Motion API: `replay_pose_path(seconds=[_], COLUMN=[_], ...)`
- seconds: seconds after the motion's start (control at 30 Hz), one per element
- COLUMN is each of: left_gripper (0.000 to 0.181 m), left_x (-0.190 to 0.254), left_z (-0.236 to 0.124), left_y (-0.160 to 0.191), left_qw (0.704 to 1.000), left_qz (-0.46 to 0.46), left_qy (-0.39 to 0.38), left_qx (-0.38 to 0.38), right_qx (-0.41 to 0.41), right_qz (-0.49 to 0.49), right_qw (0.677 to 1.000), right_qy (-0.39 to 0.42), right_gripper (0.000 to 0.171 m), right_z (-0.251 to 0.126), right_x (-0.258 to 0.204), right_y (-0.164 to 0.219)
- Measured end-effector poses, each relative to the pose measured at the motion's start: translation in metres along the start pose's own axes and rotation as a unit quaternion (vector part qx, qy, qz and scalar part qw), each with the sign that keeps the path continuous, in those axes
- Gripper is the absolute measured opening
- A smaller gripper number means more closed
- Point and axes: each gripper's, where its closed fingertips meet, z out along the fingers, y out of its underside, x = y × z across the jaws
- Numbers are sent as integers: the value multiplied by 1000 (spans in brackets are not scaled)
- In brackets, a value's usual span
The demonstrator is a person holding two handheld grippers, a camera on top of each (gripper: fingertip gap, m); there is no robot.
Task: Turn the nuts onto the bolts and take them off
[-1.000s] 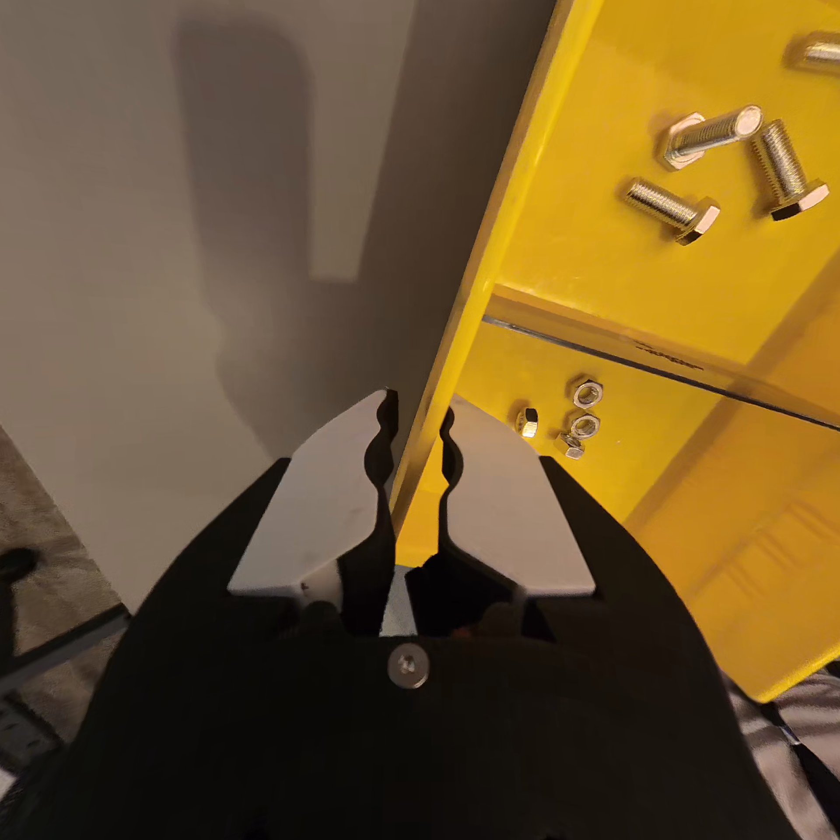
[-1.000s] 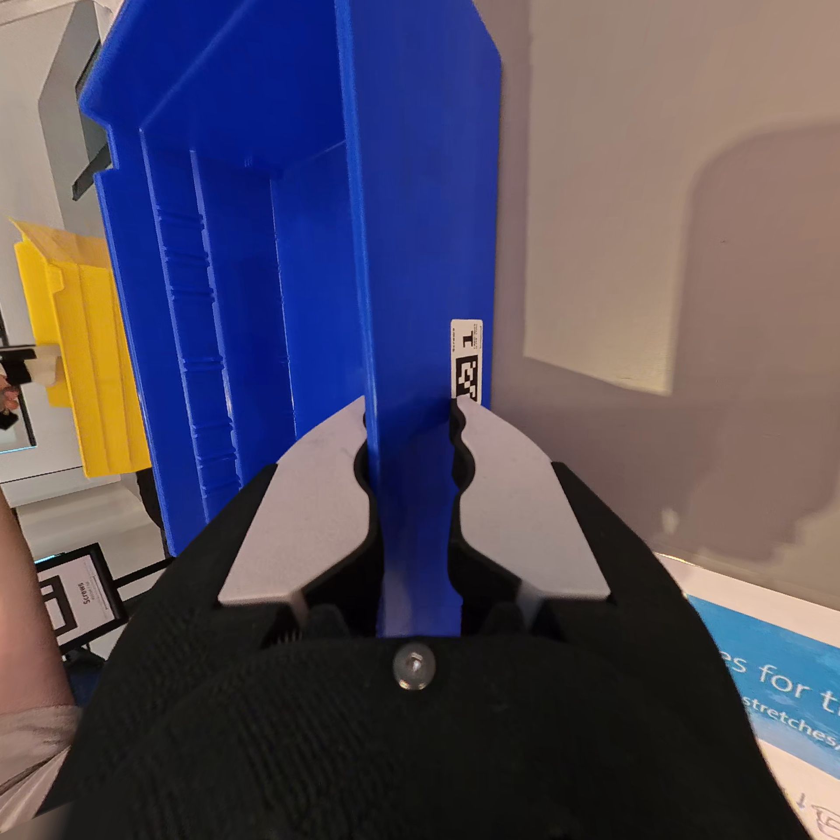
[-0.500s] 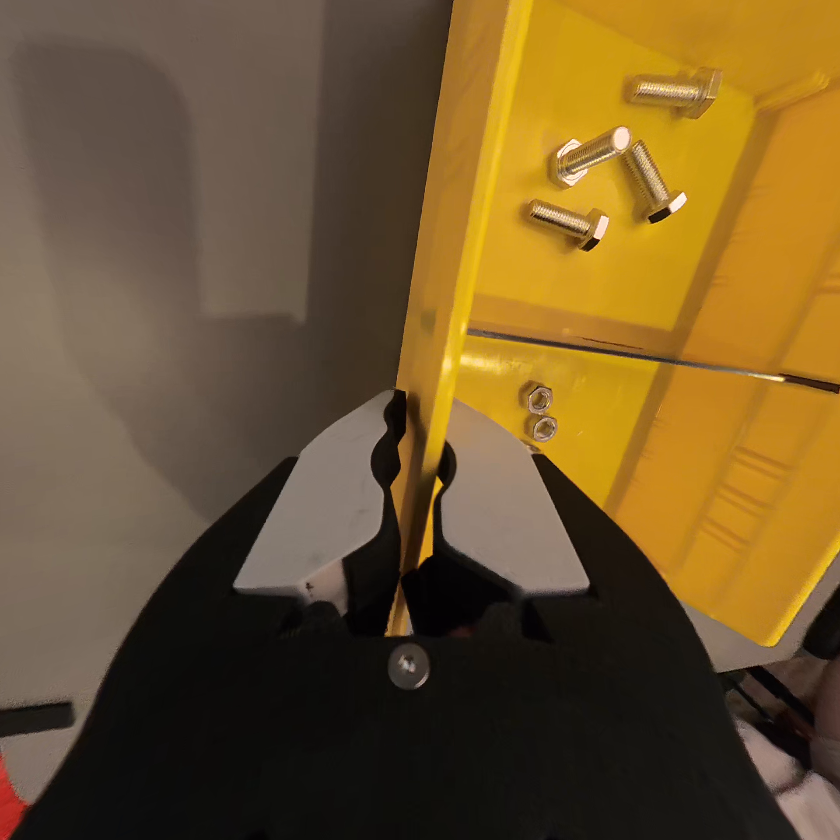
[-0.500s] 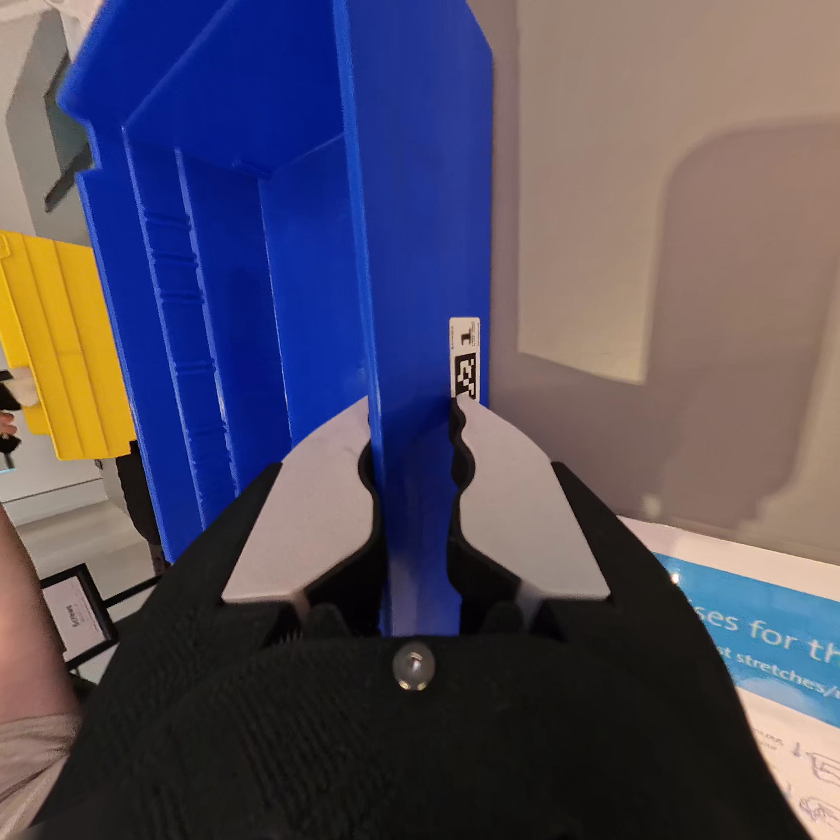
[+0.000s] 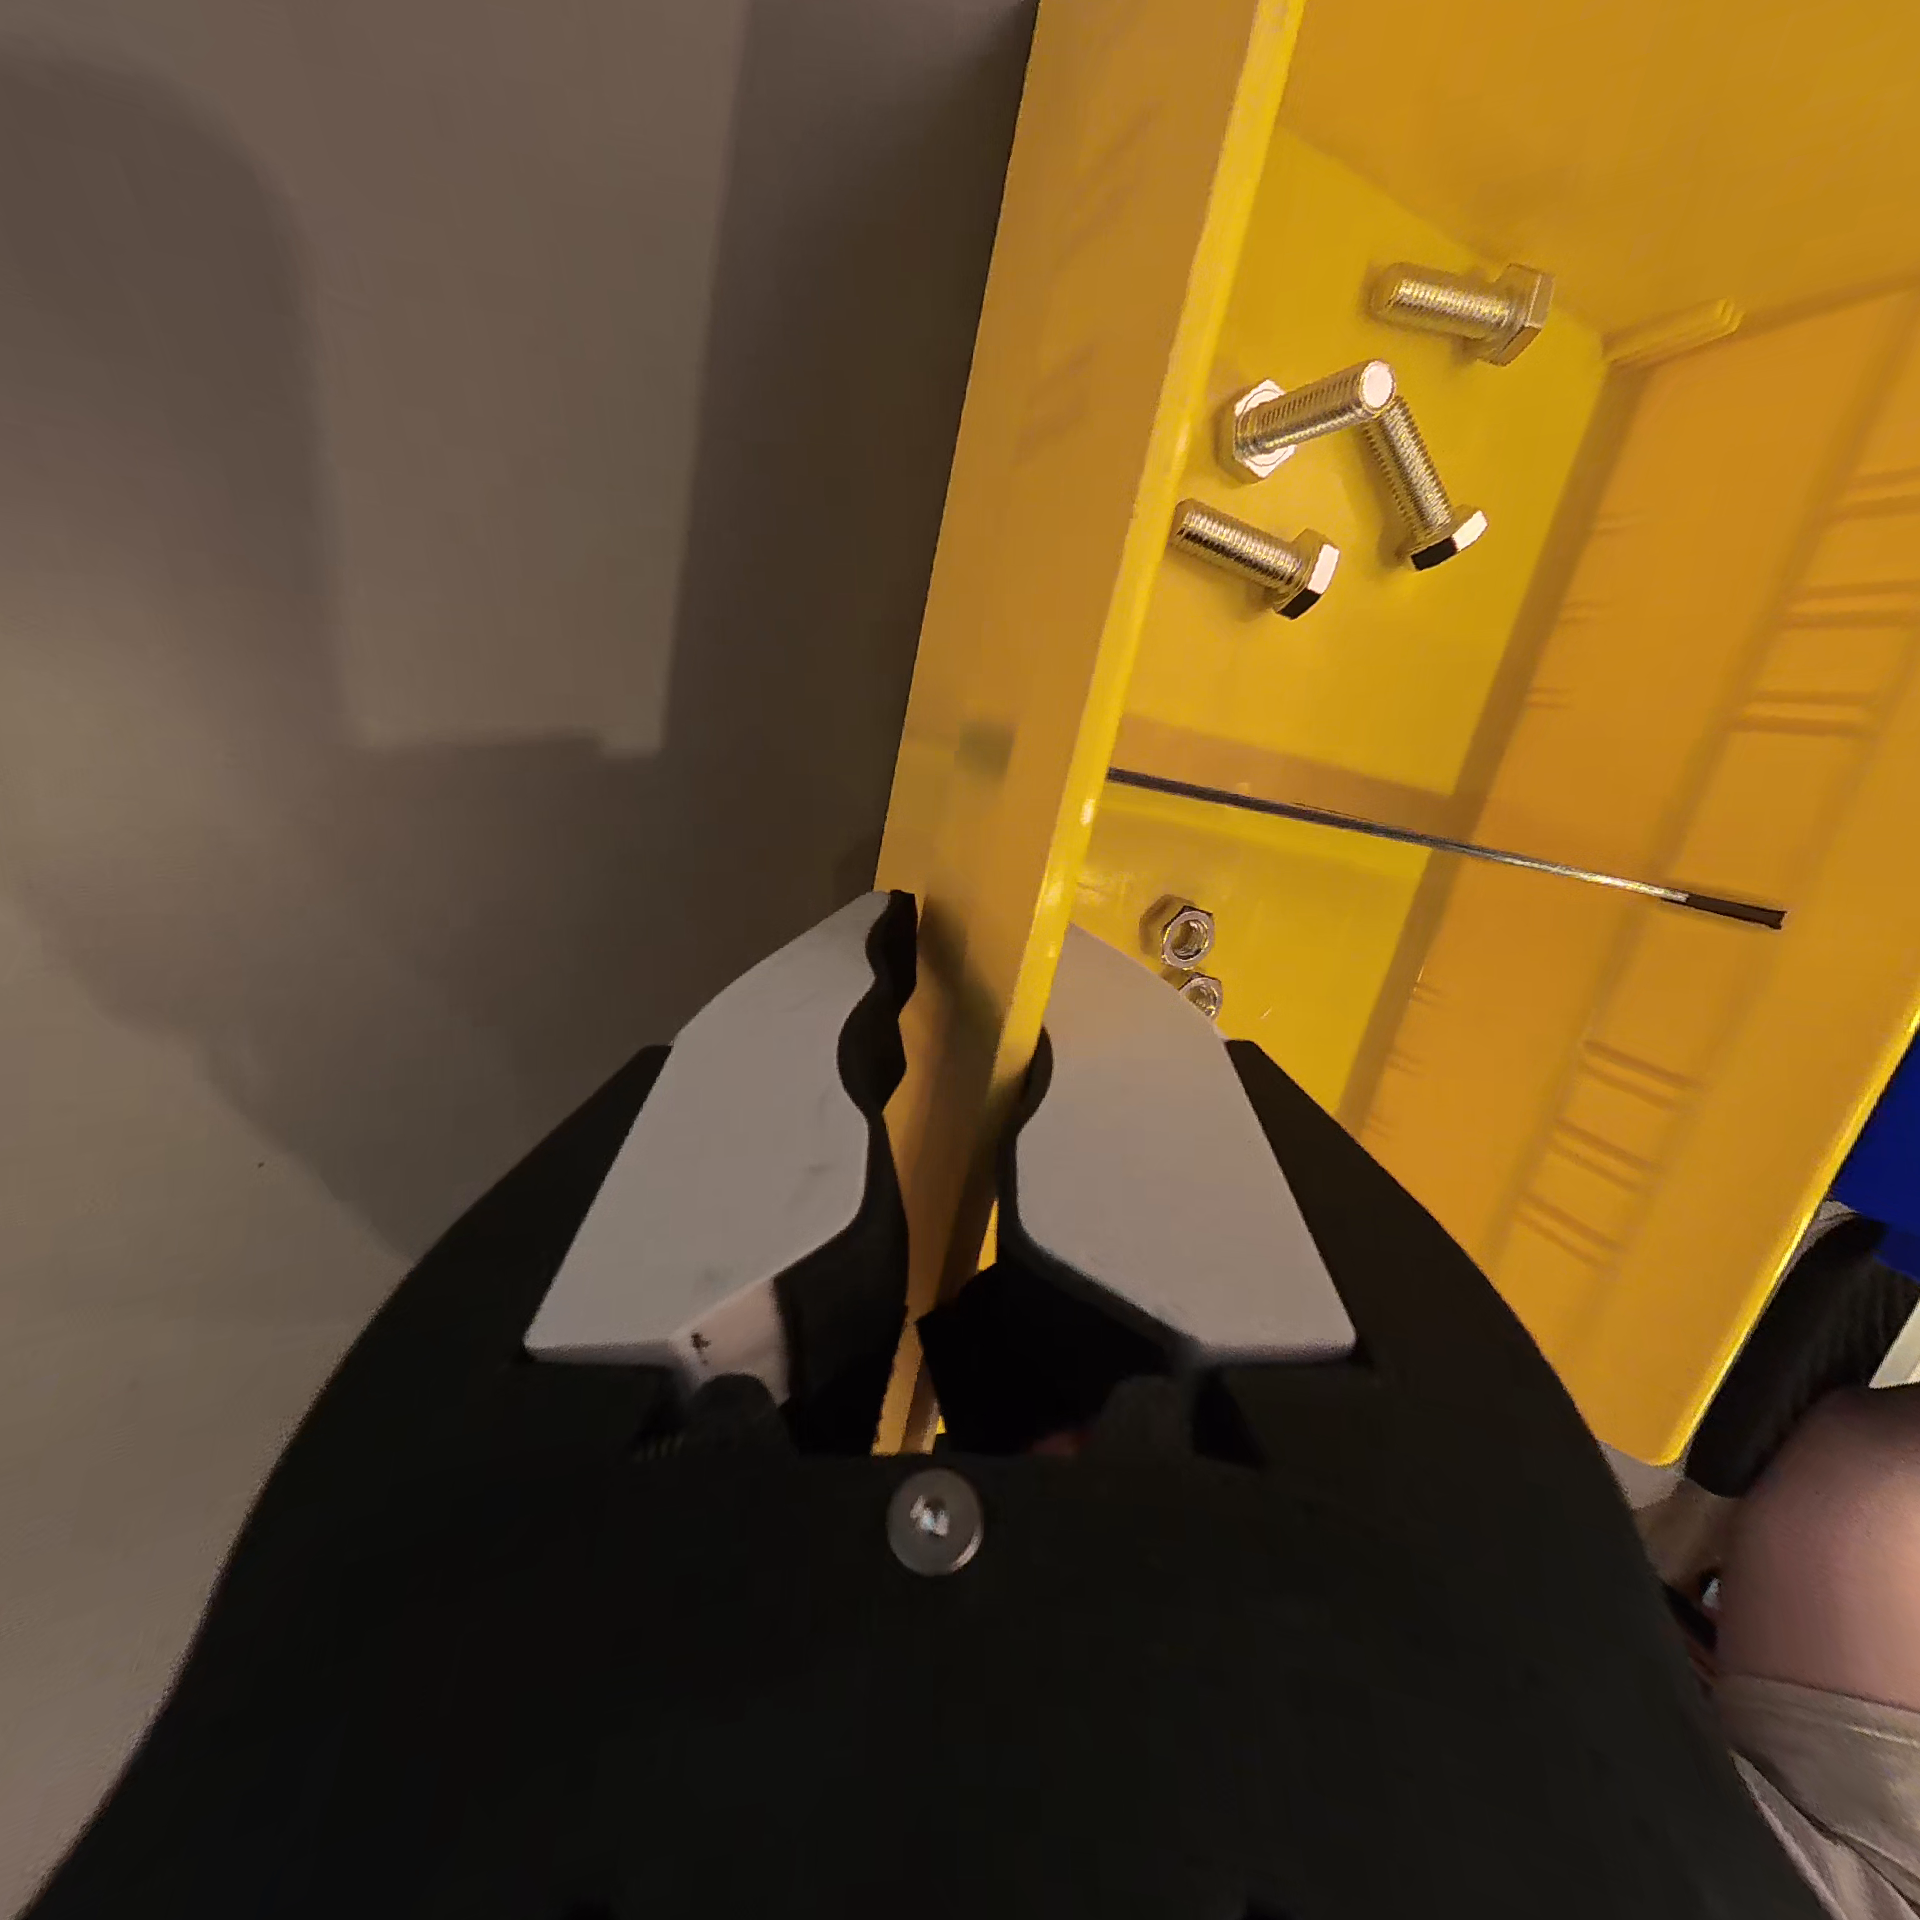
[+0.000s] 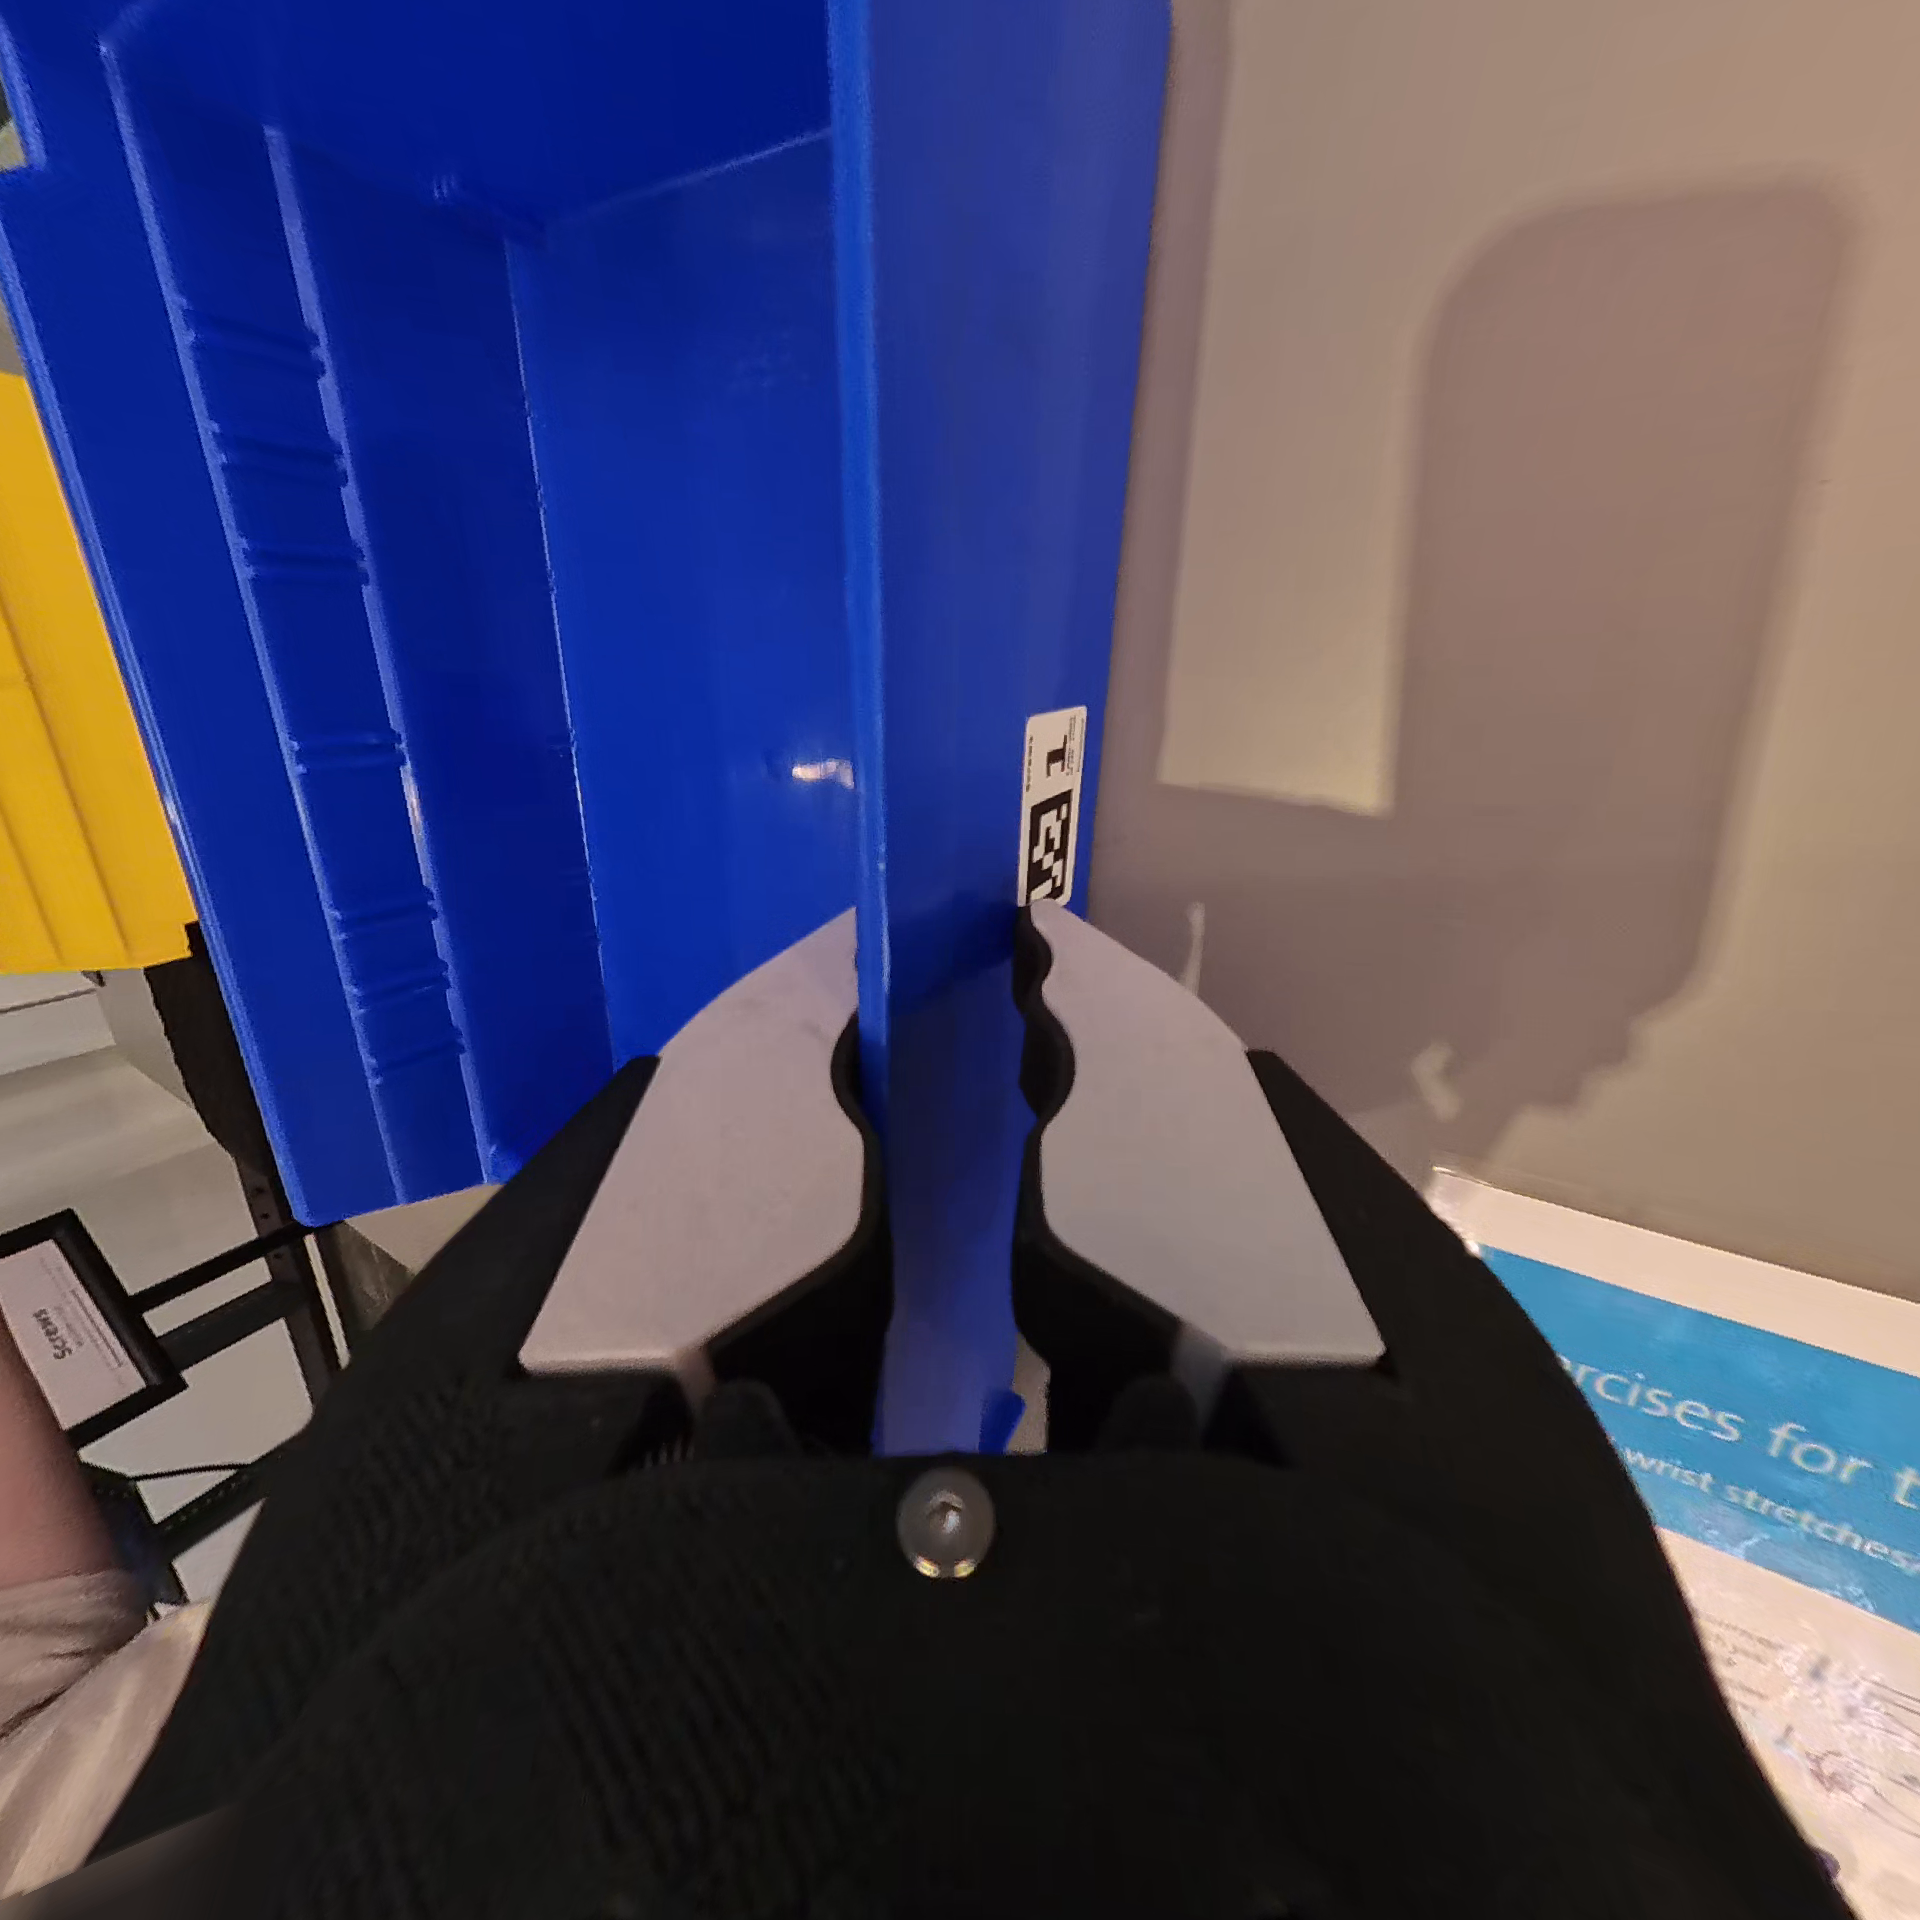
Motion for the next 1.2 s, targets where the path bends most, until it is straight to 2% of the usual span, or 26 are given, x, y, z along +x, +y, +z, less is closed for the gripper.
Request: replay_pose_path(seconds=[0.13, 0.27, 0.33, 0.43, 0.5, 0.57, 0.67, 0.77, 0.9, 1.03, 1.2], left_gripper=[18, 22, 30, 32, 34, 39, 44, 43, 40, 40, 32], left_x=[3, 13, 25, 51, 60, 69, 75, 63, 44, 39, 30], left_z=[-8, -40, -61, -80, -84, -76, -49, -21, 4, 20, 31], left_y=[-1, -11, -12, 4, 16, 31, 49, 53, 51, 51, 47], left_qw=[1000, 993, 981, 951, 939, 941, 959, 970, 969, 972, 972], left_qz=[19, 94, 164, 277, 308, 305, 264, 234, 229, 211, 198], left_qy=[16, 29, 23, 19, -7, -9, 10, -21, -81, -97, -130], left_qx=[5, 60, 101, 136, 154, 149, 104, 67, 41, 17, -2], right_qx=[-2, 9, 29, 76, 119, 177, 285, 359, 370, 380, 382], right_qz=[-4, 20, 28, 35, 32, 15, -22, -67, -120, -135, -146], right_qw=[1000, 999, 997, 994, 990, 983, 957, 930, 920, 914, 911], right_qy=[2, -38, -58, -75, -64, -57, -43, -47, -47, -41, -57], right_gripper=[24, 31, 29, 20, 18, 20, 19, 20, 21, 21, 20], right_z=[2, -6, -14, -36, -55, -79, -123, -157, -169, -174, -176], right_x=[-3, -6, -8, -9, -6, -9, -20, -42, -65, -74, -80], right_y=[-2, -3, -5, -8, -11, -17, -29, -31, -21, -22, -23])
